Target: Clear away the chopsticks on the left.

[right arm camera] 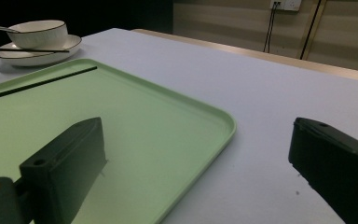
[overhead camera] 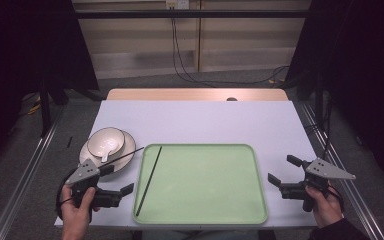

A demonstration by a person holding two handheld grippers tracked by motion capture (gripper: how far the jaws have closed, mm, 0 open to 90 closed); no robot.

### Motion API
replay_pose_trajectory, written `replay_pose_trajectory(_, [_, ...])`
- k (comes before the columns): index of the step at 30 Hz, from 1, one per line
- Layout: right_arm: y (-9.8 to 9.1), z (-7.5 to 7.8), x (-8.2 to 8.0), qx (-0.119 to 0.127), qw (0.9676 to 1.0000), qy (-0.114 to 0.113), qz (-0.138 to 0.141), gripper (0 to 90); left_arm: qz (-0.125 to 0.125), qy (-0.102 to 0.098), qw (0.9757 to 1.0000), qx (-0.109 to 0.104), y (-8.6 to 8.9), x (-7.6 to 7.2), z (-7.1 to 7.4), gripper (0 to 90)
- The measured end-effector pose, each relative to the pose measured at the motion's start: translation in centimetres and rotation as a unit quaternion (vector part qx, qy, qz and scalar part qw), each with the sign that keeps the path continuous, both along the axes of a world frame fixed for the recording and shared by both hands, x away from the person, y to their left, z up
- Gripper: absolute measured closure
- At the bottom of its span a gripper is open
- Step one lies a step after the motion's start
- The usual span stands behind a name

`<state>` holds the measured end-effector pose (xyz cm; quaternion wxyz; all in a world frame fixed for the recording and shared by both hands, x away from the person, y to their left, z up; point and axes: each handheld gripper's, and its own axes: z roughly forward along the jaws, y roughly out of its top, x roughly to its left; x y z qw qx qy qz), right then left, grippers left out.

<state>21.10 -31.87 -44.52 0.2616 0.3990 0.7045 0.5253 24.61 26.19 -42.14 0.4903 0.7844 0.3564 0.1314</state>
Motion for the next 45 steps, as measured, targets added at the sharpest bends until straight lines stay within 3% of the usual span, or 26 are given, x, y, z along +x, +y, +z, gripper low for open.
replay_pose_trajectory(8, [-0.1, 0.0, 0.0, 0.006, 0.9999, -0.006, -0.008, 0.0, 0.008, -0.018, 0.9997, 0.013, 4.0, 0.6, 1.1, 2.7])
replay_pose_trajectory(15, [0.0, 0.1, -0.1, 0.008, 0.9999, -0.006, -0.009, 0.0, 0.013, -0.014, 0.9997, 0.012, 6.1, 1.2, 1.2, 2.7])
replay_pose_trajectory(22, [-0.1, 0.1, -0.1, 0.007, 0.9999, -0.007, -0.01, 0.0, 0.0, -0.011, 0.9994, 0.032, 8.1, 2.7, 0.9, 2.8])
replay_pose_trajectory(24, [0.0, 0.0, -0.1, 0.007, 0.9999, -0.007, -0.01, 0.0, -0.005, -0.01, 0.9992, 0.037, 8.3, 2.9, 0.7, 3.0])
replay_pose_trajectory(25, [0.0, 0.0, -0.1, 0.006, 0.9999, -0.007, -0.01, 0.0, -0.007, -0.003, 0.9985, 0.054, 8.6, 3.4, 0.4, 3.7])
replay_pose_trajectory(28, [0.0, 0.0, -0.1, 0.005, 0.9999, -0.006, -0.01, 0.1, -0.007, -0.002, 0.9972, 0.075, 8.6, 4.2, 0.1, 4.4])
replay_pose_trajectory(31, [0.0, 0.0, -0.1, 0.005, 0.9999, -0.005, -0.01, 0.2, -0.007, 0.003, 0.9975, 0.07, 8.6, 4.9, 0.1, 5.6])
replay_pose_trajectory(32, [0.0, 0.0, -0.1, 0.006, 0.9999, -0.005, -0.008, 0.2, -0.001, 0.003, 0.9967, 0.081, 8.7, 5.5, 0.1, 6.6])
replay_pose_trajectory(34, [0.0, 0.0, -0.1, 0.004, 0.9999, -0.006, -0.009, 0.2, -0.014, 0.016, 0.9968, 0.078, 8.8, 6.0, 0.0, 9.4])
replay_pose_trajectory(37, [0.0, 0.0, -0.1, 0.006, 0.9999, -0.006, -0.011, 0.2, -0.015, 0.016, 0.9963, 0.083, 8.7, 6.2, -0.2, 8.8])
replay_pose_trajectory(38, [-0.1, 0.0, -0.1, 0.006, 0.9999, -0.005, -0.009, 0.2, -0.015, 0.012, 0.9954, 0.094, 8.8, 6.3, -0.2, 8.8])
replay_pose_trajectory(40, [-0.1, 0.0, -0.1, 0.006, 0.9999, -0.006, -0.009, 0.3, -0.016, 0.021, 0.9958, 0.088, 9.0, 6.4, -0.7, 8.0])
replay_pose_trajectory(41, [0.0, 0.0, -0.1, 0.006, 0.9999, -0.005, -0.009, 0.3, -0.012, 0.019, 0.9943, 0.104, 9.1, 6.6, -1.3, 9.2])
replay_pose_trajectory(45, [0.0, 0.0, -0.1, 0.002, 0.9999, -0.005, -0.009, 0.3, -0.011, 0.018, 0.9922, 0.123, 8.9, 7.0, -2.3, 17.1])
